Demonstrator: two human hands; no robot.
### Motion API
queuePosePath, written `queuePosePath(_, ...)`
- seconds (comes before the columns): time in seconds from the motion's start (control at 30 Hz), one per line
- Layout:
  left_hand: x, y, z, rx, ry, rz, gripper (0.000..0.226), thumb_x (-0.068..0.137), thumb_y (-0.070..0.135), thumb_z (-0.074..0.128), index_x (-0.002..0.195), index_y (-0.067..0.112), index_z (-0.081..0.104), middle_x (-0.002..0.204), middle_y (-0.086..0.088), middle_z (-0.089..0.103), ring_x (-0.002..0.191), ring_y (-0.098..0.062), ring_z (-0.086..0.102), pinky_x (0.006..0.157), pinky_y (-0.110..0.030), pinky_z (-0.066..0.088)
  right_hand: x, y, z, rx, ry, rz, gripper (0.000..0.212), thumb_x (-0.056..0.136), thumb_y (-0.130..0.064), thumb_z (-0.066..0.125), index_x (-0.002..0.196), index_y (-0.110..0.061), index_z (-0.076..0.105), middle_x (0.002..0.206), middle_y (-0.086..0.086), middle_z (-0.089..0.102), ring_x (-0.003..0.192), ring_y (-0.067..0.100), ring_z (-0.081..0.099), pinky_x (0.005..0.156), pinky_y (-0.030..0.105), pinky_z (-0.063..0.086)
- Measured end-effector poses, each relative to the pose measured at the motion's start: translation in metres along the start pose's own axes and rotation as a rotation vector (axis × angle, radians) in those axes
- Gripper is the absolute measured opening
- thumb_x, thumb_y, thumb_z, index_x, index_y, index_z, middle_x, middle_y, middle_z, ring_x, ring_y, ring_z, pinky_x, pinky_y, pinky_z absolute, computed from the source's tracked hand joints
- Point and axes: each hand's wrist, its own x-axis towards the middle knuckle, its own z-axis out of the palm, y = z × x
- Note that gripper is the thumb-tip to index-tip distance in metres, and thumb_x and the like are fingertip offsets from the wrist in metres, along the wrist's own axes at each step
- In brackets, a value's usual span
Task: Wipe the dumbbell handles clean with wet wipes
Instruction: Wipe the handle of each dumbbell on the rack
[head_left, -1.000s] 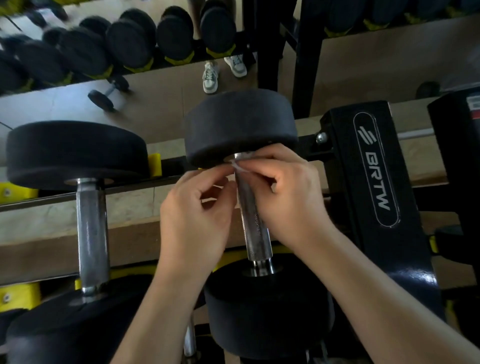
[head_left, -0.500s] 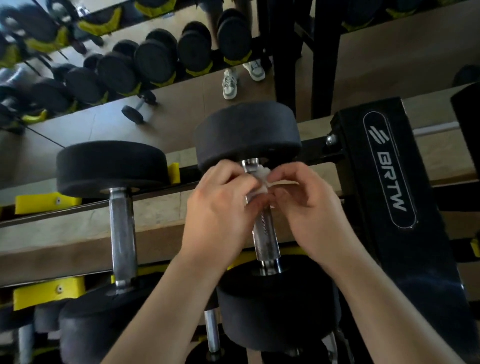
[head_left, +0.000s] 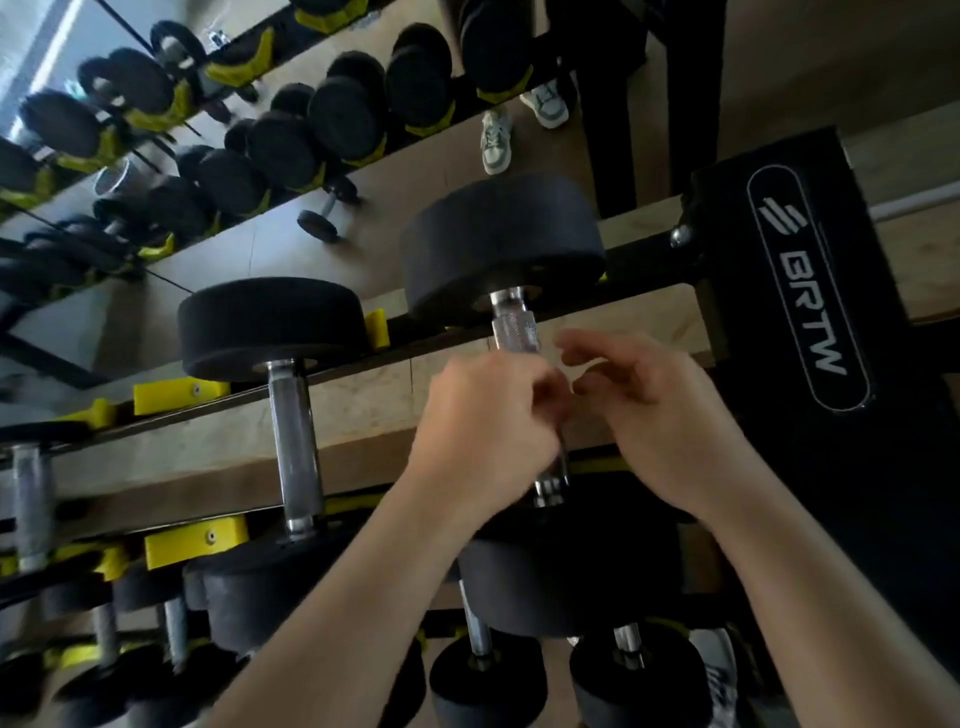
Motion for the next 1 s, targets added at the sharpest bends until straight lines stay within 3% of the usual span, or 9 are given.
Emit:
queuePosePath(0.07, -0.004, 0.003, 0.000, 0.098, -0.138, 0.032, 0.009, 0.084, 0.024, 0.067, 0.090, 0.028, 0.072, 0.085, 0.008, 0.068, 0.079, -0.009, 0.063, 0.065, -0.022, 0.051, -0.007, 0.005, -0.009, 0.014, -0.035, 0.022, 0.036, 0.096, -0.008, 0.053, 0.112, -0.038, 0.063, 0.101, -0.022, 0.064, 0.097, -0.006, 0.059, 0.086, 0.011, 0.047)
queuePosePath(0.2, 0.012, 0.012, -0.006, 0.114, 0.065, 0.106, 0.012, 0.090, 0.033, 0.065, 0.090, 0.026, 0.075, 0.072, 0.010, 0.065, 0.067, -0.007, 0.059, 0.061, -0.027, 0.052, -0.016, 0.010, -0.013, 0.010, -0.064, 0.001, 0.032, 0.094, -0.011, 0.056, 0.114, -0.036, 0.063, 0.099, -0.022, 0.066, 0.096, -0.011, 0.058, 0.083, 0.005, 0.046)
queuePosePath(0.3, 0.018, 0.018, -0.011, 0.240, -0.150, 0.080, 0.014, 0.089, 0.038, 0.066, 0.084, 0.027, 0.073, 0.068, 0.010, 0.059, 0.066, -0.007, 0.057, 0.054, -0.021, 0.046, -0.015, 0.011, -0.015, -0.055, -0.119, -0.006, 0.025, 0.093, -0.014, 0.060, 0.108, -0.032, 0.067, 0.095, -0.021, 0.067, 0.093, -0.013, 0.058, 0.078, 0.000, 0.043)
queuePosePath(0.47, -0.001, 0.006, -0.022, 0.031, -0.460, 0.055, 0.004, 0.074, 0.032, 0.080, 0.076, 0.030, 0.078, 0.064, 0.025, 0.066, 0.068, 0.008, 0.060, 0.062, -0.011, 0.046, -0.017, 0.011, -0.025, -0.068, -0.382, 0.057, 0.016, 0.083, -0.021, 0.073, 0.094, -0.032, 0.073, 0.087, -0.018, 0.072, 0.083, -0.007, 0.065, 0.079, 0.017, 0.052)
queuePosePath(0.6, -0.017, -0.009, -0.013, -0.085, -0.297, 0.014, 0.011, 0.071, 0.022, 0.083, 0.078, 0.029, 0.078, 0.068, 0.017, 0.070, 0.067, 0.005, 0.063, 0.063, -0.010, 0.047, -0.009, 0.010, -0.017, -0.034, -0.308, 0.080, 0.013, 0.074, -0.025, 0.081, 0.080, -0.030, 0.070, 0.076, -0.014, 0.070, 0.070, -0.003, 0.064, 0.070, 0.018, 0.052)
queuePosePath(0.73, -0.030, -0.026, -0.013, -0.093, -0.272, -0.063, 0.011, 0.077, 0.017, 0.079, 0.079, 0.028, 0.077, 0.073, 0.014, 0.072, 0.075, 0.003, 0.064, 0.069, -0.016, 0.051, -0.009, 0.005, -0.008, -0.113, -0.360, 0.067, 0.008, 0.076, -0.030, 0.079, 0.076, -0.030, 0.071, 0.074, -0.012, 0.068, 0.069, -0.002, 0.062, 0.064, 0.014, 0.050)
queuePosePath(0.83, -0.029, -0.015, -0.010, -0.210, -0.225, -0.046, 0.010, 0.075, 0.023, 0.081, 0.076, 0.031, 0.075, 0.067, 0.019, 0.068, 0.070, 0.009, 0.063, 0.065, -0.007, 0.046, -0.009, 0.004, -0.013, -0.105, -0.348, 0.075, 0.008, 0.075, -0.029, 0.080, 0.076, -0.030, 0.071, 0.075, -0.012, 0.069, 0.070, 0.000, 0.064, 0.067, 0.018, 0.052)
queuePosePath(0.93, -0.024, -0.005, -0.005, -0.071, -0.172, 0.081, 0.006, 0.076, 0.032, 0.079, 0.080, 0.032, 0.076, 0.059, 0.026, 0.057, 0.071, 0.018, 0.056, 0.064, 0.001, 0.038, -0.014, 0.005, -0.026, -0.094, -0.331, 0.097, 0.014, 0.079, -0.025, 0.077, 0.087, -0.033, 0.070, 0.081, -0.016, 0.070, 0.076, -0.003, 0.064, 0.073, 0.017, 0.051)
queuePosePath(1.0, -0.023, -0.012, -0.009, -0.062, -0.208, 0.078, 0.003, 0.080, 0.033, 0.075, 0.078, 0.031, 0.074, 0.062, 0.026, 0.058, 0.073, 0.012, 0.059, 0.065, -0.002, 0.041, -0.016, 0.005, -0.027, -0.104, -0.366, 0.110, 0.020, 0.080, -0.023, 0.075, 0.093, -0.036, 0.067, 0.084, -0.017, 0.069, 0.080, -0.006, 0.063, 0.076, 0.016, 0.049)
